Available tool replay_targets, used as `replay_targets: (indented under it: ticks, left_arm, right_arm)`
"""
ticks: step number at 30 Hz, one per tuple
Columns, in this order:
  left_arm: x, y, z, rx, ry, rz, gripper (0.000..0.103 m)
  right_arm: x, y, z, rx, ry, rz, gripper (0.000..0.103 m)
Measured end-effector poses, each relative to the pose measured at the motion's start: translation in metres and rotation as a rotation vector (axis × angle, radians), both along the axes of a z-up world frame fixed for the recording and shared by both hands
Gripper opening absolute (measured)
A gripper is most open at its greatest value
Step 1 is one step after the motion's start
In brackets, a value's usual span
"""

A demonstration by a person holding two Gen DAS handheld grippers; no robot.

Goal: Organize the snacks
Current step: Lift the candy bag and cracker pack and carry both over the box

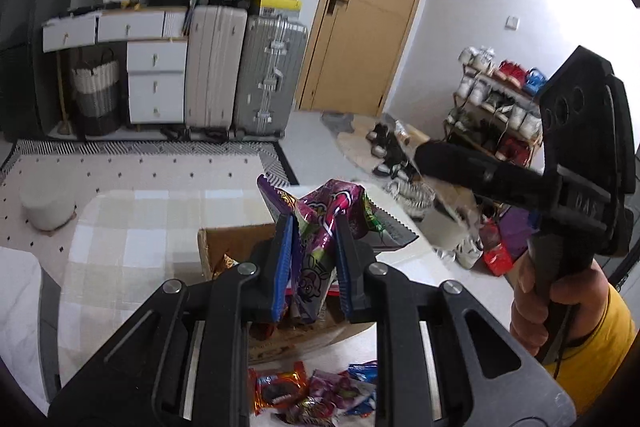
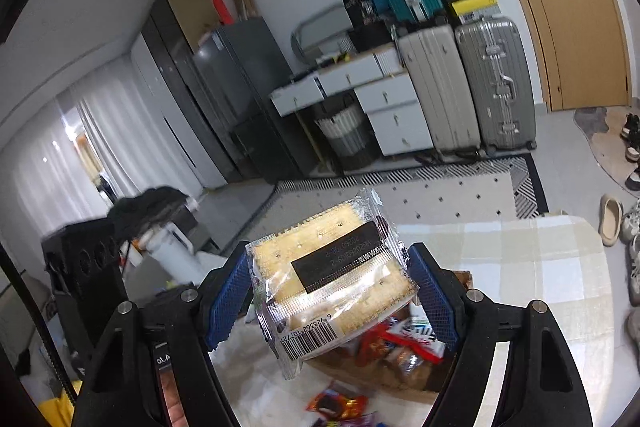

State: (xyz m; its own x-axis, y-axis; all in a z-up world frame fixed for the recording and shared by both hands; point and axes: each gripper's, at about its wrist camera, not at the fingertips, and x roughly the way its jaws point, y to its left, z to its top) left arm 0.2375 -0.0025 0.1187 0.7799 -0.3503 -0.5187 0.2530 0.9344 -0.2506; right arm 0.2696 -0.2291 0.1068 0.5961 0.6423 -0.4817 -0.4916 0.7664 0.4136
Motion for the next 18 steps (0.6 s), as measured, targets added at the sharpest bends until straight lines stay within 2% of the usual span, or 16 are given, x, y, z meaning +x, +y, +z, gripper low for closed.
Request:
replay_targets:
  ticks: [9,18]
  left_arm:
    - [0.078,-0.004,-0.07,0.026,0.113,0.011,0.017]
    - [0.118,-0.009,-0.116,0.054,0.154,0.011,0.018]
  right_arm:
    - [0.042,0.016,-0.076,-0.11,0.1,0.019,0.079]
    - [0.055,0.019,-0.113,-0.168,0.13,0.029,0.079]
